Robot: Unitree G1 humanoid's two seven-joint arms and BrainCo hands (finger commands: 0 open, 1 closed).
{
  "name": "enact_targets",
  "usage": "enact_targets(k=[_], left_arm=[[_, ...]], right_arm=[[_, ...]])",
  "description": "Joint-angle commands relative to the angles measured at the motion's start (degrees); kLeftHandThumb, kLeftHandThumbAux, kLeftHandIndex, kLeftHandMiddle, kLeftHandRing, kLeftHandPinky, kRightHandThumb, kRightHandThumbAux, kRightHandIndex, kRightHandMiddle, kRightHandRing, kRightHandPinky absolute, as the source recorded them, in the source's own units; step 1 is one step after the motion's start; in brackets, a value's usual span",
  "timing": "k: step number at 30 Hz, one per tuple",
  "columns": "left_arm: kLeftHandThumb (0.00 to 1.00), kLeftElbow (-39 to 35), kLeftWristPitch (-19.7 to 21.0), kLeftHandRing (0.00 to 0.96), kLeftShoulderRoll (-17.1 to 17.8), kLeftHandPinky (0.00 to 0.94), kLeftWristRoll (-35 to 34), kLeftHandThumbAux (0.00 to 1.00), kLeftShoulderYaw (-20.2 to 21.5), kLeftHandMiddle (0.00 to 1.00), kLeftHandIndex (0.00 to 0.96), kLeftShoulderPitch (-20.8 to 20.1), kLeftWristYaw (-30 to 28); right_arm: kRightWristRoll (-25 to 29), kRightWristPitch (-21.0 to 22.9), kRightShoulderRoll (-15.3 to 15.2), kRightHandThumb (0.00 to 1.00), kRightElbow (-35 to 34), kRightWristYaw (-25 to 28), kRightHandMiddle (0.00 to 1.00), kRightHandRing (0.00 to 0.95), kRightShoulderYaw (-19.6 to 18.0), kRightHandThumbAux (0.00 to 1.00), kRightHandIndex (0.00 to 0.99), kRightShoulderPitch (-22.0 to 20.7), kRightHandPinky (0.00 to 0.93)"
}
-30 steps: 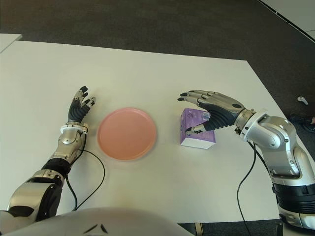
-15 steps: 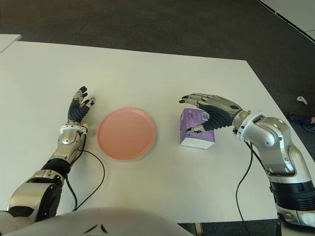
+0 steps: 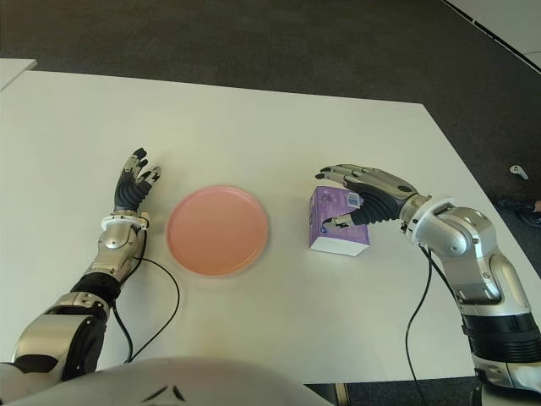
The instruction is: Put the tissue paper into the plate.
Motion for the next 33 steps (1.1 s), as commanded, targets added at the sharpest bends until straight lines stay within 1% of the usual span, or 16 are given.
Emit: enact_targets(k=[1, 4, 6, 9, 13, 18, 25, 33], left_arm=[[0.184, 1.3, 1.8, 0.030, 0.0, 0.076, -0.2, 0.626, 0.3, 0.027, 0.033, 2.3, -0.3], [0.185, 1.2, 1.8, 0.032, 0.1, 0.078, -0.1, 0.621, 0.3, 0.030, 0.034, 2.3, -0.3], [0.186, 1.2, 1.6, 0.032, 0.2, 0.076, -0.1, 0.617, 0.2, 0.031, 0.037, 2.4, -0.4], [0.189, 1.2, 1.6, 0.031, 0.2, 0.073, -0.1, 0.612, 0.2, 0.032, 0.041, 2.3, -0.5], [0.197, 1.3, 1.5, 0.026, 0.4, 0.061, 0.3, 0.604, -0.1, 0.028, 0.039, 2.3, -0.7], [0.196, 1.0, 1.5, 0.021, 0.7, 0.053, 0.5, 0.601, -0.4, 0.023, 0.032, 2.5, -0.9], [0.197, 0.9, 1.8, 0.016, 0.8, 0.053, 0.3, 0.611, -0.5, 0.020, 0.030, 2.5, -1.1], [0.193, 1.3, 2.2, 0.025, 0.9, 0.061, 0.4, 0.602, -0.5, 0.028, 0.028, 2.2, -0.9]], right_arm=[[-0.9, 0.1, 0.5, 0.047, 0.1, -0.9, 0.000, 0.000, -1.1, 0.424, 0.000, 2.8, 0.000], [-1.0, 0.1, 0.4, 0.047, -0.1, -1.2, 0.000, 0.000, -1.4, 0.423, 0.000, 3.6, 0.000], [-1.7, -0.1, 0.7, 0.047, 0.2, -2.3, 0.000, 0.000, -2.0, 0.424, 0.000, 5.0, 0.000], [-2.3, 0.0, 0.9, 0.049, 0.2, -3.3, 0.000, 0.000, -2.2, 0.425, 0.000, 5.8, 0.000], [-4.0, -1.9, 1.7, 0.062, 2.7, -6.4, 0.000, 0.000, -2.1, 0.436, 0.000, 7.4, 0.000], [-4.7, -2.8, 2.2, 0.070, 3.8, -8.3, 0.000, 0.000, -1.9, 0.443, 0.000, 8.0, 0.000], [-5.0, -3.9, 2.6, 0.066, 4.5, -9.8, 0.000, 0.000, -1.6, 0.457, 0.000, 8.6, 0.000], [-4.8, -4.5, 2.7, 0.046, 4.5, -10.0, 0.000, 0.000, -1.3, 0.451, 0.000, 9.5, 0.000]])
